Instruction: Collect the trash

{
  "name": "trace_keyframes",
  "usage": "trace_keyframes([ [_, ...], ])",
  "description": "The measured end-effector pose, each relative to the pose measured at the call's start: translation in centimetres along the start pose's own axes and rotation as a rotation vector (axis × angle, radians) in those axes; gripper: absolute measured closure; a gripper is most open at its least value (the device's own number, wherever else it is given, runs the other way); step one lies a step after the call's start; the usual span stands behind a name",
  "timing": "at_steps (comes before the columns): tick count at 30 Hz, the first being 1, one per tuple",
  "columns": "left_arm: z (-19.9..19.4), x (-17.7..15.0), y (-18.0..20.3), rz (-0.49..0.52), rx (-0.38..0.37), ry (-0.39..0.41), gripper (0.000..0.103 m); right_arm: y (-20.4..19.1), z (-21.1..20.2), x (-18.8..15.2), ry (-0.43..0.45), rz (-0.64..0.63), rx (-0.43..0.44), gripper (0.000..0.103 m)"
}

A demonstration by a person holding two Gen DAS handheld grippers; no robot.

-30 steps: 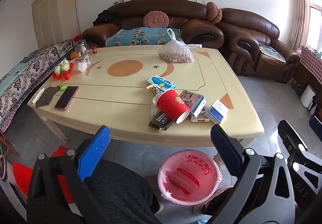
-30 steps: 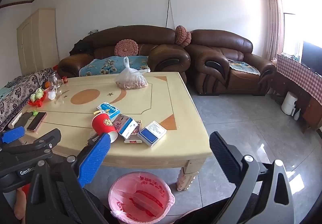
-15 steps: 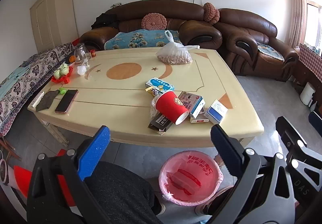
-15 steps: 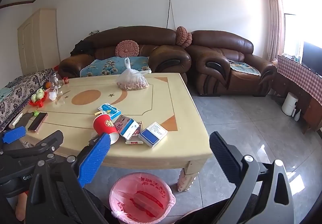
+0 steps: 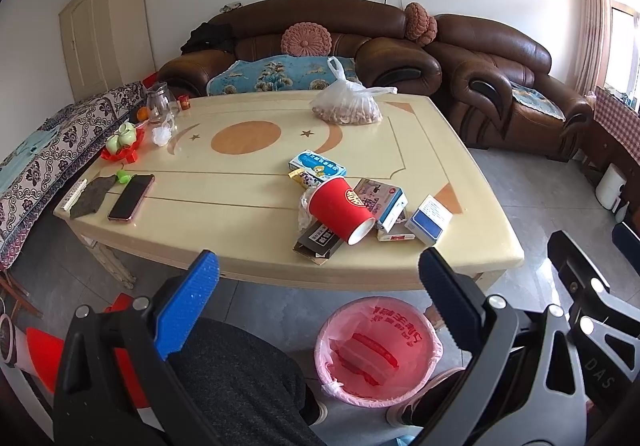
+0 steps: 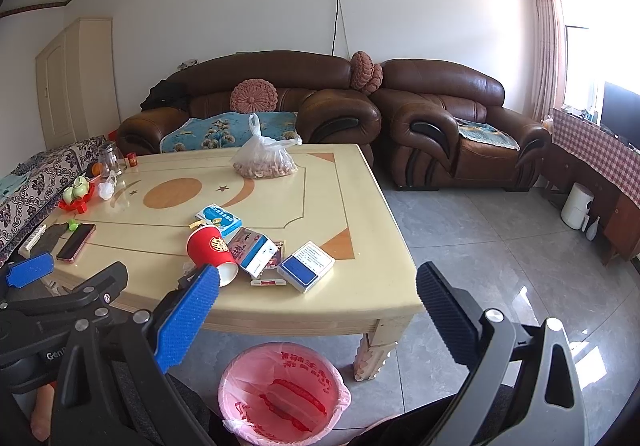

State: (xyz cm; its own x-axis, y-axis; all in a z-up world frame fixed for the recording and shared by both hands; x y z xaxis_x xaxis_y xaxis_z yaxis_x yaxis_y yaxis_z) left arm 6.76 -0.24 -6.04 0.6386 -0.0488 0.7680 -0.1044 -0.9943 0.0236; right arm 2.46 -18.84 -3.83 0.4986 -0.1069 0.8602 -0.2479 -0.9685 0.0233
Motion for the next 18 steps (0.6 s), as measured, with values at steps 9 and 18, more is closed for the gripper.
trace_keyframes([
  [9,-0.01,-0.38,-0.08,0.000,-0.004,0.000,0.005,-0.08,-0.06,-0.05,0.001,-0.001,0.001,0.007],
  [18,-0.11,-0.49,-0.22,-0.004,-0.003,-0.006,0.005,-0.41,-0.31,0.02,0.001,0.000,0.002,0.007],
])
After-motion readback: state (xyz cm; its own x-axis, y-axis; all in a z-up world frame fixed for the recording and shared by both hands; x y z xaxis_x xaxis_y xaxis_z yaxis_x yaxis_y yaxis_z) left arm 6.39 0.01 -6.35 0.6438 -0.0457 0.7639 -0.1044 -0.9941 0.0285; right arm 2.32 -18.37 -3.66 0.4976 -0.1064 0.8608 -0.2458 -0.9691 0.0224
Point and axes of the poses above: each gripper's, at about its wrist camera, not at the fingertips, and z roughly the way its jaws point, y to its right, x to its top, the point moved 9 cm from there along z, roughly the way its jaws point, and after that the axes turned 5 degrees about -x, right-handed, at the moved point
